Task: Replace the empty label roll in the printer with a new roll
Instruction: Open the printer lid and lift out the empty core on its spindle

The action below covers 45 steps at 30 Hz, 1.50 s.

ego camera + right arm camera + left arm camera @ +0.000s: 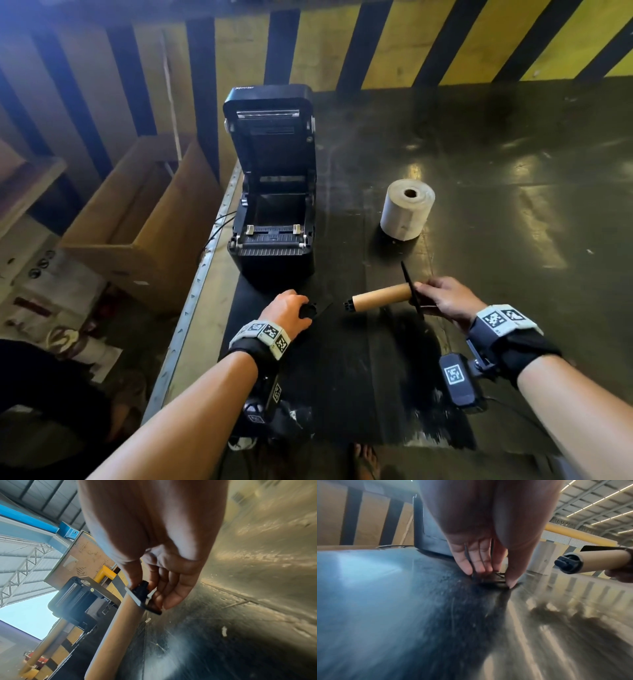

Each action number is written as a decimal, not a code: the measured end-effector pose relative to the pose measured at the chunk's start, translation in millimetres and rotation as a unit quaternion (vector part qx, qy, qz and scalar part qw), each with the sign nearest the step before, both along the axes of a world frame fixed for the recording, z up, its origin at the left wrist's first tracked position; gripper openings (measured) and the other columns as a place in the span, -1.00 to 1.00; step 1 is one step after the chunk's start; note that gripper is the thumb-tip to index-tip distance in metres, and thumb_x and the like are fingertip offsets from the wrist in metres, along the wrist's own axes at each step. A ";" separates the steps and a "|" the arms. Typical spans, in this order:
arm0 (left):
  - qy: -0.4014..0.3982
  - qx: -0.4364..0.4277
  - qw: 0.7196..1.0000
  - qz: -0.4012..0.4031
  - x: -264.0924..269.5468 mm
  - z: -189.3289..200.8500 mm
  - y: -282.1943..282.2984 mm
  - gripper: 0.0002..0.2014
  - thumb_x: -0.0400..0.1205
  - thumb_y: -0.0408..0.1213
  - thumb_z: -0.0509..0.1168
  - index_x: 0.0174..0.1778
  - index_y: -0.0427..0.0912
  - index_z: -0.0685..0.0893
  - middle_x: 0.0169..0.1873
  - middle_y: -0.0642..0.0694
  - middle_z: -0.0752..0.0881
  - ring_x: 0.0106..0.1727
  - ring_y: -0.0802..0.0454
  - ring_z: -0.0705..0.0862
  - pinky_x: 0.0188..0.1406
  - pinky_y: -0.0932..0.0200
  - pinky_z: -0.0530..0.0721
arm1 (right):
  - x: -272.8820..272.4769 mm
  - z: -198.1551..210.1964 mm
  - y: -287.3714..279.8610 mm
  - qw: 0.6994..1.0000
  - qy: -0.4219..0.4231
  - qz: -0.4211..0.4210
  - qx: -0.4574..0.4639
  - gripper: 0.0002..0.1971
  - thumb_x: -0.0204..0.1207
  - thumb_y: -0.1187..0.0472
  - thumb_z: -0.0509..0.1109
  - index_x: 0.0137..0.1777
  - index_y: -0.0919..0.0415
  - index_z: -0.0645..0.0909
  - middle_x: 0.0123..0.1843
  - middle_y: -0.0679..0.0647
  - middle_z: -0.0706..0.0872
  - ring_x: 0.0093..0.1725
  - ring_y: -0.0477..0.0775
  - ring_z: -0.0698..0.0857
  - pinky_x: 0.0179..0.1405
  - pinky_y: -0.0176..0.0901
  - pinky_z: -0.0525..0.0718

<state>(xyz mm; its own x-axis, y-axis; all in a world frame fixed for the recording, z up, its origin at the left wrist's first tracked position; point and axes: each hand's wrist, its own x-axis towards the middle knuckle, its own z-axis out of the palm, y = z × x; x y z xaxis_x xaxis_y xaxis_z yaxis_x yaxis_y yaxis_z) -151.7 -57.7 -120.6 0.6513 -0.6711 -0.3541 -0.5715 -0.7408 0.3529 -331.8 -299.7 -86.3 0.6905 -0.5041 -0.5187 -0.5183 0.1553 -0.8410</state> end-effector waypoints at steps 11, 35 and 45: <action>0.184 -0.170 0.968 0.012 -0.3 53.5 -28.7 -0.24 0.39 -0.09 0.55 0.49 -0.09 0.42 0.15 -0.03 0.69 0.17 0.04 0.70 0.28 0.10 0.66 | 17.3 24.6 4.9 0.999 -0.045 0.012 0.013 -0.81 0.62 0.28 0.23 -0.18 0.28 0.60 -0.18 0.26 0.67 -0.17 0.12 0.63 -0.18 -0.15 0.62; 0.061 -0.078 0.994 0.036 -14.7 25.0 -61.3 -0.58 0.40 -0.04 0.52 0.16 -0.05 0.72 -0.14 -0.06 0.70 -0.21 0.07 0.64 -0.21 0.26 0.63 | -50.4 -23.2 -89.1 0.990 0.106 -0.058 -0.074 -0.67 0.57 0.14 0.32 0.02 0.48 0.68 -0.19 0.25 0.76 -0.25 0.18 0.69 -0.27 -0.11 0.62; 0.022 0.026 0.998 -0.052 -29.0 7.9 -74.5 -0.61 0.43 -0.04 0.47 0.13 -0.11 0.72 0.08 -0.15 0.73 0.10 -0.11 0.71 0.05 0.10 0.68 | -44.1 -30.0 -88.6 0.960 0.189 0.063 -0.197 -0.69 0.58 0.13 0.29 -0.09 0.42 0.71 -0.16 0.30 0.71 -0.17 0.21 0.67 -0.13 -0.08 0.55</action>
<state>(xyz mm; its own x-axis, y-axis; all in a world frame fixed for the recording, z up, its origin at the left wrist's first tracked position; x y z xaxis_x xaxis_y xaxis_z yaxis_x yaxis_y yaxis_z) -180.7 -132.2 -112.8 0.5623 -0.7143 -0.4167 -0.6312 -0.6963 0.3416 -375.9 -388.3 -116.3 0.5593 -0.6367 -0.5309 -0.7916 -0.2202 -0.5699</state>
